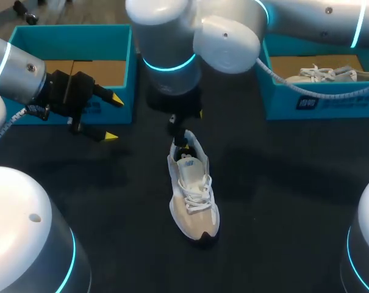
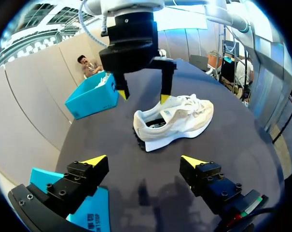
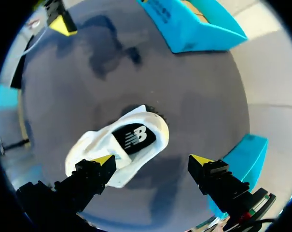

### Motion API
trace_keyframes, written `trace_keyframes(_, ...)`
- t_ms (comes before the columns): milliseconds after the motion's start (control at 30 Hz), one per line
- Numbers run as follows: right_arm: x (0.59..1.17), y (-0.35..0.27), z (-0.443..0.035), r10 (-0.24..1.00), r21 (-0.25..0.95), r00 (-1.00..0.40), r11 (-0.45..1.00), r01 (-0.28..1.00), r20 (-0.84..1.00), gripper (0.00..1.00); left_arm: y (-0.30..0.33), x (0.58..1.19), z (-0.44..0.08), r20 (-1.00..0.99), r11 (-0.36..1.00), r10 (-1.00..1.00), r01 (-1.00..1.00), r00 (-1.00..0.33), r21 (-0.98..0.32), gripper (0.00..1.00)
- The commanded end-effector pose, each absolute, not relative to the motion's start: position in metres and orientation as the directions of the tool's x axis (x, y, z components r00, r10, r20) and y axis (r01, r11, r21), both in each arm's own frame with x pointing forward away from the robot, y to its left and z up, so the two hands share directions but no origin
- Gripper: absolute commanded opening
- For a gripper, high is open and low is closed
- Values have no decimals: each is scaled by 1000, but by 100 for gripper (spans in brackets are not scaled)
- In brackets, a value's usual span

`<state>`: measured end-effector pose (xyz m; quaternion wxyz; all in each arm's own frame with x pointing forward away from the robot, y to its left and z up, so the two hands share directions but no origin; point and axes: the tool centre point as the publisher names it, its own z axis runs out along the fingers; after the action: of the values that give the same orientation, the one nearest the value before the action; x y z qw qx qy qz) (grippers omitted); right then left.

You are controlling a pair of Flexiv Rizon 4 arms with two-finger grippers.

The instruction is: Take the shoe out of the shoebox, open the shoe tongue, remove and reinsert the insole, then place the shoe into the shoebox

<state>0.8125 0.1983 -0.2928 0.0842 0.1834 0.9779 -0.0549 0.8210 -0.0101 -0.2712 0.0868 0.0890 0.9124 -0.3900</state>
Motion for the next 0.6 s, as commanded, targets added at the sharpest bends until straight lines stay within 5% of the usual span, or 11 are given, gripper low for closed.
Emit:
trace_keyframes(33, 824, 186, -306, 35, -59, -986, 997, 45, -164, 100, -10, 820, -271, -228, 682, 94, 230, -969, -694, 100)
trace_keyframes(600, 853, 204, -335, -27, -13, -983, 1000, -25, -184, 100, -10, 820, -271, -228, 682, 94, 230, -969, -694, 100)
